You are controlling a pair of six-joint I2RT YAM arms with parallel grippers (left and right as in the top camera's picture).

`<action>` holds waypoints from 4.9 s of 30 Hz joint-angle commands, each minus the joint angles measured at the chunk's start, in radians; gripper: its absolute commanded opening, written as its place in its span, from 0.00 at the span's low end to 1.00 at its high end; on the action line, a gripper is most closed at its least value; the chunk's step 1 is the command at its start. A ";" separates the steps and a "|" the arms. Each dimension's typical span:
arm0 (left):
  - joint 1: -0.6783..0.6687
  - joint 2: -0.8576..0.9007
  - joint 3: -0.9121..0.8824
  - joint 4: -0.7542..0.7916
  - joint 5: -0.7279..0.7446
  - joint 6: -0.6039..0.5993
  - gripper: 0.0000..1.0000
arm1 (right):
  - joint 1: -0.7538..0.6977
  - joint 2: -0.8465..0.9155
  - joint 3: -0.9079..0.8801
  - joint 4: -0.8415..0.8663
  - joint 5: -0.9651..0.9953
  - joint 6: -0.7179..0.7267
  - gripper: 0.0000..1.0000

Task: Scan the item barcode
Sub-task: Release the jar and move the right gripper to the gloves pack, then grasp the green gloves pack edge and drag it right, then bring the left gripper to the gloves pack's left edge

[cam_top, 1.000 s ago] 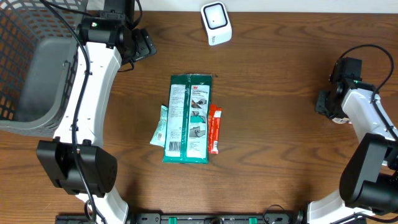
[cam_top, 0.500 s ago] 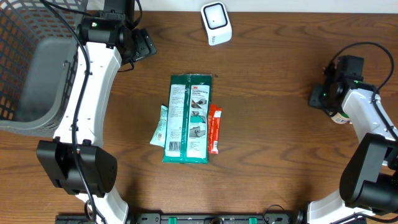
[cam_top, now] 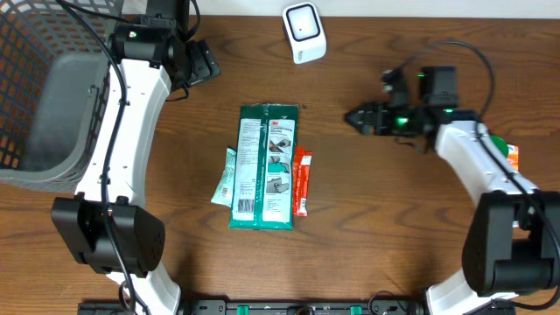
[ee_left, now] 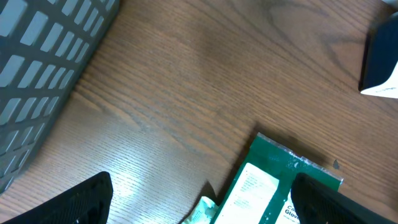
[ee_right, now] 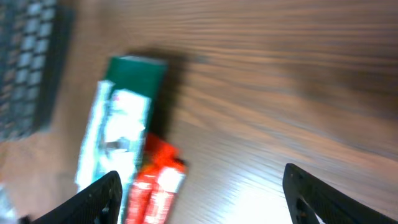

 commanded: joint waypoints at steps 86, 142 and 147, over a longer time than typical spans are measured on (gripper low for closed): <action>0.002 0.003 0.006 -0.003 -0.013 0.006 0.91 | 0.154 0.284 -0.011 0.678 -0.715 0.410 0.01; -0.006 0.004 -0.013 -0.177 0.204 0.034 0.97 | -0.074 0.078 0.055 -0.384 0.082 0.061 0.99; -0.073 0.004 -0.101 -0.154 0.313 0.134 0.25 | -0.070 0.078 0.054 -0.392 0.045 0.061 0.99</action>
